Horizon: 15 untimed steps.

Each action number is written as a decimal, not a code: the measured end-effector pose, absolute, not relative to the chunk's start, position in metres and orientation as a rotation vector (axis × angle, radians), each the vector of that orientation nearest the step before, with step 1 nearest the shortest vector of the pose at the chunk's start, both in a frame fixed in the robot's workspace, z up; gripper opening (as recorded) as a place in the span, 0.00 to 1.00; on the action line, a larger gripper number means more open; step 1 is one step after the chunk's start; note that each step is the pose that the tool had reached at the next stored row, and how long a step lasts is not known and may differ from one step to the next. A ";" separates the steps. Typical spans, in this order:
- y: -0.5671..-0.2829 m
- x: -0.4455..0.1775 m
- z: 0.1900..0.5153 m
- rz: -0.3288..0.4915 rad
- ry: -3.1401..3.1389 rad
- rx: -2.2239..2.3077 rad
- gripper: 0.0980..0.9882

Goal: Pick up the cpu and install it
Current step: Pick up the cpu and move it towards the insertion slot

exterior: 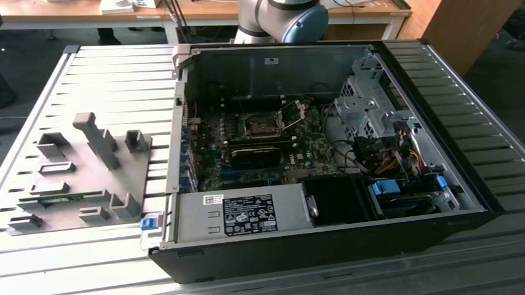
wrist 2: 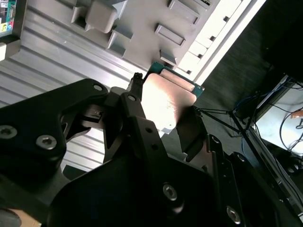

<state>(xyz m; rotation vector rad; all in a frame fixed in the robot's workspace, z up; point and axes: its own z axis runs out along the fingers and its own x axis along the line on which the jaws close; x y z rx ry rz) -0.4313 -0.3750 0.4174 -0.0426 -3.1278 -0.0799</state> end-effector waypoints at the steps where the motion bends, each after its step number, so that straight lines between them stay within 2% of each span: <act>1: -0.375 -0.429 0.417 -0.080 -3.128 -0.043 0.50; 15: -0.373 -0.409 0.415 -0.080 -3.128 -0.043 0.50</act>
